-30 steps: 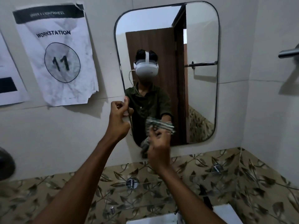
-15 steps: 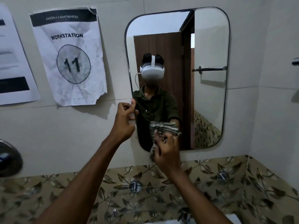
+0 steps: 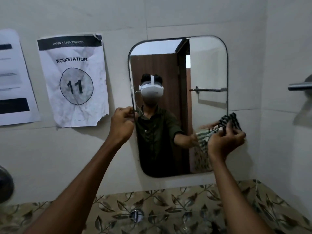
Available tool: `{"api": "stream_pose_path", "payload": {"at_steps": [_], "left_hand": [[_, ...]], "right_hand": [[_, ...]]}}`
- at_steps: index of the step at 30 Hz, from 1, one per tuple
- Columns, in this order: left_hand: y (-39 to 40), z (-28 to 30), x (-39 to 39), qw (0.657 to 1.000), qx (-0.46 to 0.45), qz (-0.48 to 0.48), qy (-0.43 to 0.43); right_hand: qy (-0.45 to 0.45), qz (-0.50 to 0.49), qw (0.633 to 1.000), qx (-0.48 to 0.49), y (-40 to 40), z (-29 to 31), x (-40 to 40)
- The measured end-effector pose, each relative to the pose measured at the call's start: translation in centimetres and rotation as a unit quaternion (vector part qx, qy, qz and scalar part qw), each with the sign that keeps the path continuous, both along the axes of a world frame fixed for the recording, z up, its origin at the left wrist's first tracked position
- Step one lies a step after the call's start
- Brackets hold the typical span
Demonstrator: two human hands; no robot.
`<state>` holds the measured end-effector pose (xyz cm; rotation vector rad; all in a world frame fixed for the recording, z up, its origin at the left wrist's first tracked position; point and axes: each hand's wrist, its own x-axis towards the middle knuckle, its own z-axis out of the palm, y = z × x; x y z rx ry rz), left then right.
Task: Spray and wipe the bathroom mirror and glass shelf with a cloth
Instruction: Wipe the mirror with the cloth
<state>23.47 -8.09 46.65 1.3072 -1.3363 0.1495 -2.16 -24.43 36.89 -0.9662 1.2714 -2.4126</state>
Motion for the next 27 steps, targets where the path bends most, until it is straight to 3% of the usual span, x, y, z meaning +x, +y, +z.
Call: {"api": "stream_pose_path", "payload": {"at_steps": [2, 4, 6, 8, 9, 10, 13, 14, 16, 18, 20, 22, 23, 24, 25, 26, 27], "left_hand": [[-0.4, 0.3, 0.0, 1.0, -0.001, 0.0, 0.015], [-0.6, 0.5, -0.1, 0.999, 0.005, -0.001, 0.046], [-0.7, 0.8, -0.1, 0.995, 0.011, -0.015, 0.093], [-0.6, 1.2, 0.0, 0.99, 0.009, -0.033, 0.134], [-0.3, 1.7, -0.2, 0.988, 0.006, -0.042, 0.145], [-0.1, 2.0, -0.2, 0.987, 0.003, -0.052, 0.155], [0.3, 3.9, -0.4, 0.983, 0.003, -0.078, 0.166], [0.3, 4.5, -0.6, 0.983, 0.005, -0.079, 0.165], [0.1, 5.4, -1.0, 0.985, 0.008, -0.066, 0.162], [-0.1, 5.9, -1.1, 0.983, 0.01, -0.064, 0.172], [-0.4, 6.1, -1.1, 0.98, 0.011, -0.07, 0.186], [-0.5, 6.1, -0.7, 0.978, 0.002, -0.069, 0.195], [-0.5, 6.1, -0.6, 0.978, -0.001, -0.07, 0.197], [-0.5, 6.1, -0.5, 0.977, -0.001, -0.072, 0.2], [-0.5, 6.2, -0.3, 0.976, -0.001, -0.078, 0.204], [-0.4, 6.2, -0.1, 0.974, 0.001, -0.086, 0.209], [-0.3, 6.3, -0.2, 0.973, 0.006, -0.093, 0.21]], "right_hand": [[0.15, -0.051, 0.986, -0.053, 0.5, 0.5, 1.4], [0.358, -0.056, 0.922, -0.137, 2.0, -0.7, 4.1], [0.549, -0.021, 0.807, -0.216, 3.0, -2.4, 5.8], [0.682, -0.019, 0.68, -0.271, 2.7, -3.5, 5.2], [0.703, -0.017, 0.653, -0.281, 2.1, -3.3, 4.1], [0.684, -0.007, 0.673, -0.281, 1.5, -3.1, 3.0], [0.426, -0.009, 0.88, -0.209, -0.3, 0.3, -0.6], [0.331, -0.037, 0.929, -0.161, -0.9, 2.3, -1.6], [0.226, -0.087, 0.967, -0.082, -2.0, 6.4, -2.7], [0.221, -0.077, 0.971, -0.053, -1.8, 8.8, -2.0], [0.352, -0.062, 0.929, -0.093, -0.4, 8.2, 0.0], [0.556, -0.078, 0.801, -0.209, 0.4, 5.2, 1.7], [0.639, -0.07, 0.724, -0.249, 0.2, 4.1, 1.4], [0.688, -0.064, 0.671, -0.268, -0.6, 3.8, 0.5], [0.697, -0.054, 0.659, -0.276, -1.3, 4.1, -0.5], [0.667, -0.038, 0.694, -0.268, -1.8, 5.0, -1.5], [0.594, -0.037, 0.763, -0.251, -2.6, 6.1, -2.4]]}}
